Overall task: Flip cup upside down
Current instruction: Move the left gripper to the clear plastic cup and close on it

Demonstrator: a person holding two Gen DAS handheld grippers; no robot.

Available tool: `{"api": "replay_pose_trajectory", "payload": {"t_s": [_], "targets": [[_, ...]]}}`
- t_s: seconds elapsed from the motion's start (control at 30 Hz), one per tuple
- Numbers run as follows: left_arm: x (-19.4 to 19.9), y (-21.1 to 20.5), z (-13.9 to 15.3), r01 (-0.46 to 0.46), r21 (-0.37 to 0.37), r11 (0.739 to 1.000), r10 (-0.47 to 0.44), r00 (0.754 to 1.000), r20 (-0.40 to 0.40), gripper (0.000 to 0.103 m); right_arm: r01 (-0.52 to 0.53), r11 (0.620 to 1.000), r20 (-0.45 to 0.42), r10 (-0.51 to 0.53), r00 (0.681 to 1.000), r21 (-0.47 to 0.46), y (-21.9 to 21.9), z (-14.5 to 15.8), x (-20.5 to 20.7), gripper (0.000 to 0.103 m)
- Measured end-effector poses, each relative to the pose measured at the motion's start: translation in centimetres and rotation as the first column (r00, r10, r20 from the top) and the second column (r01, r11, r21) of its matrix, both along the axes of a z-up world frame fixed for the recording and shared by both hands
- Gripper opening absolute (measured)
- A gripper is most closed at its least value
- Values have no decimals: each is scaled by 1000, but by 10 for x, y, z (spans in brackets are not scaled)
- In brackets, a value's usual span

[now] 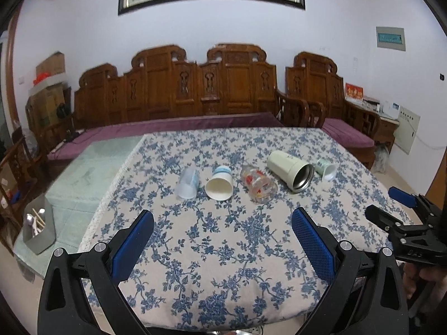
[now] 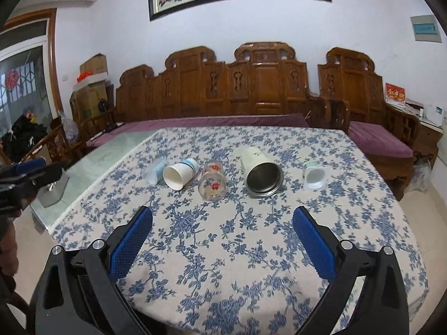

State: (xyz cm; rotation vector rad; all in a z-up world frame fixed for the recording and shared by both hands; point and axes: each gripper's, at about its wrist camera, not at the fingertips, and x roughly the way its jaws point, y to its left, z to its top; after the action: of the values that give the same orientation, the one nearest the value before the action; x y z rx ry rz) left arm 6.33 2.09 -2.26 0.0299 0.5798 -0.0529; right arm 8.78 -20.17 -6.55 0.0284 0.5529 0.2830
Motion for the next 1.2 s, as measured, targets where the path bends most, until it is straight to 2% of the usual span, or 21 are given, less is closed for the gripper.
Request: {"api": "replay_pose_trajectory", "payload": {"t_s": [0.27,0.5,0.63,0.93,1.2], "targets": [[57,16,-27,18,25,1000,-15,994,-110,95,-62,998,-58,62,996,-2,19,-29,59,101],[116,43,-58,6,10,1000,-3,975,-223,95,-124,992,-104,123,987,-1,47,-53,109,97],[150,56,-73,-2,10,1000,5,963,-271,89,-149,989,-127,147,981,-6,62,-67,132,96],[226,70,-98,10,34,999,3,929,-369,76,-187,982,-167,187,968,14,72,-96,144,96],[287,86,-120,-33,-21,999,20,890,-456,67,-206,978,-159,210,965,39,67,-95,137,96]]}}
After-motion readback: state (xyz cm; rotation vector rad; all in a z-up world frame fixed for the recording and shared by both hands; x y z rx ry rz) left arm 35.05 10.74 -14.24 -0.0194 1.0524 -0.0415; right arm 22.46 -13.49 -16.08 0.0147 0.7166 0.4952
